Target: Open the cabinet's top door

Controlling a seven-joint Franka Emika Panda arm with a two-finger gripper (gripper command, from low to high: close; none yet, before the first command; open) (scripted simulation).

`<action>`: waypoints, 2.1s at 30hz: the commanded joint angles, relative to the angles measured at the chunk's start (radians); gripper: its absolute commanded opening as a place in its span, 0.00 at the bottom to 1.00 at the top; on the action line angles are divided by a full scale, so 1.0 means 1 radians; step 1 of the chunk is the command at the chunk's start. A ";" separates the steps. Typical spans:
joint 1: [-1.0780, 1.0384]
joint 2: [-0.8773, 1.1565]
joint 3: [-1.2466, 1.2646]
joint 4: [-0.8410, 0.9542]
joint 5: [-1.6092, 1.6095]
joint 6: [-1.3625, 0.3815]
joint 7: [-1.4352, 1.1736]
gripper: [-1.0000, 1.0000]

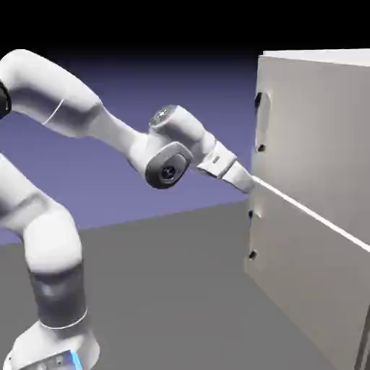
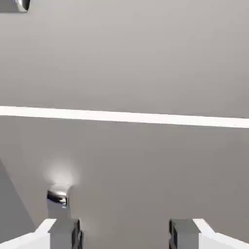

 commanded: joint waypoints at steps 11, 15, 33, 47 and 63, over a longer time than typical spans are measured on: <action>-0.143 -0.053 0.157 0.069 0.479 -0.026 -0.359 0.50; -0.195 -0.073 0.214 0.095 0.653 -0.035 -0.490 0.50; -0.428 -0.160 0.471 0.208 1.435 -0.078 -1.077 0.50; -0.610 -0.228 0.670 0.297 2.044 -0.111 -1.534 0.50; -0.817 -0.305 0.898 0.398 2.741 -0.149 -2.057 0.50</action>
